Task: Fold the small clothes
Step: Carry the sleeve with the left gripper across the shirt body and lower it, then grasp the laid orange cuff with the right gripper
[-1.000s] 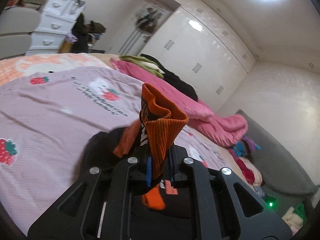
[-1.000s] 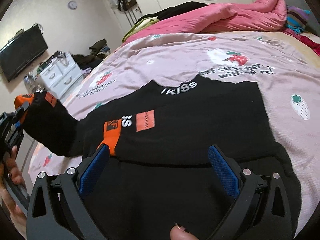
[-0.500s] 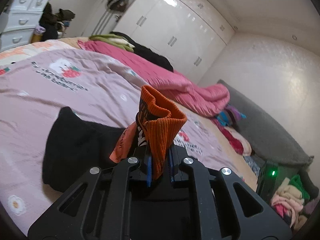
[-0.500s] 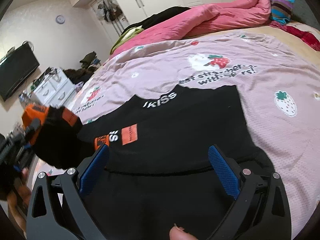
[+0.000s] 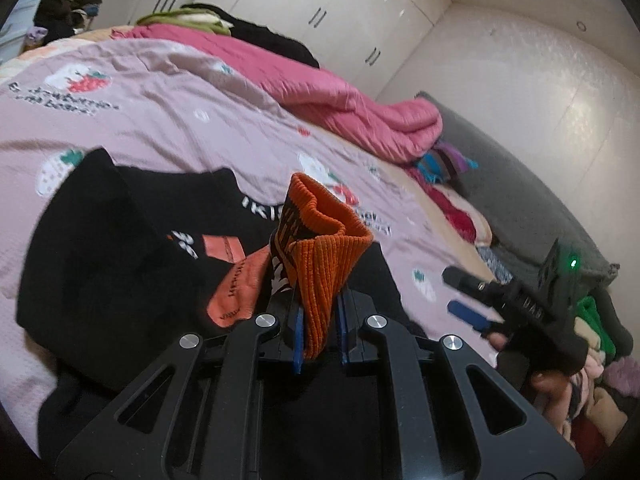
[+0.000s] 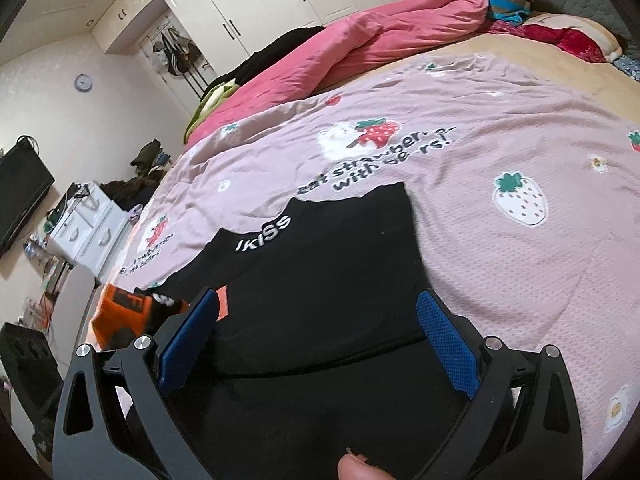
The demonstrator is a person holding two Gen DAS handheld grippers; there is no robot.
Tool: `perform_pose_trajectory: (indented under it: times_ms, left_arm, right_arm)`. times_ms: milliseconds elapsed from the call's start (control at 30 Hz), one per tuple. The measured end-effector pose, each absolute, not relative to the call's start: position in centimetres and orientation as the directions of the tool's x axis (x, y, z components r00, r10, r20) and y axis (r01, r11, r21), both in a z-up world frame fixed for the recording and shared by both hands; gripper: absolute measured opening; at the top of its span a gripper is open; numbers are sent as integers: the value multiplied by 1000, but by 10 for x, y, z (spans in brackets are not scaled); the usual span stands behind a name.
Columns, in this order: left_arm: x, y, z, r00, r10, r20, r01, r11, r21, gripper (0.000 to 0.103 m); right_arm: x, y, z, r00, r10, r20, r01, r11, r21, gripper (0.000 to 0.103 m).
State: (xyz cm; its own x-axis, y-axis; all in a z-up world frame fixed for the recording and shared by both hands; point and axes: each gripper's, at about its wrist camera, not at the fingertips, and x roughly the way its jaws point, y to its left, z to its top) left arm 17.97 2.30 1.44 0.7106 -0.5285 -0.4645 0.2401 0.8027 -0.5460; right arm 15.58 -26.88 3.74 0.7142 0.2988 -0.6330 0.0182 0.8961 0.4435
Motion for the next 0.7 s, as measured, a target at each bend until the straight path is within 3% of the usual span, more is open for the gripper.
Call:
perform_pose_trajectory:
  times_ms: [200,300,367,567,700]
  left_arm:
    - [184,3,-1,656,-548,-519,260,810,-526,7]
    - [185,-4,-6,623,-564,-542,279,808,-519,15]
    - [185,-5,-7,619,-564,-547,284,810,-513,34]
    - [180,7,6,653,-528,-542,277,834,-478,64]
    - [178,26,16,707,-420,-569,205,892,-403,79]
  right_arm:
    - [159,-274,32,704,297,-645,39,891,453,99]
    - [162,-277,26,687,310,-657,51,882,469,99]
    - [164,-278,22,678,318,-663,57,876,479,99]
    - [168,-264,11,633,338,-696,33,887,461,98]
    - [168,-239,1,578,364,-730,-40,906,421,98]
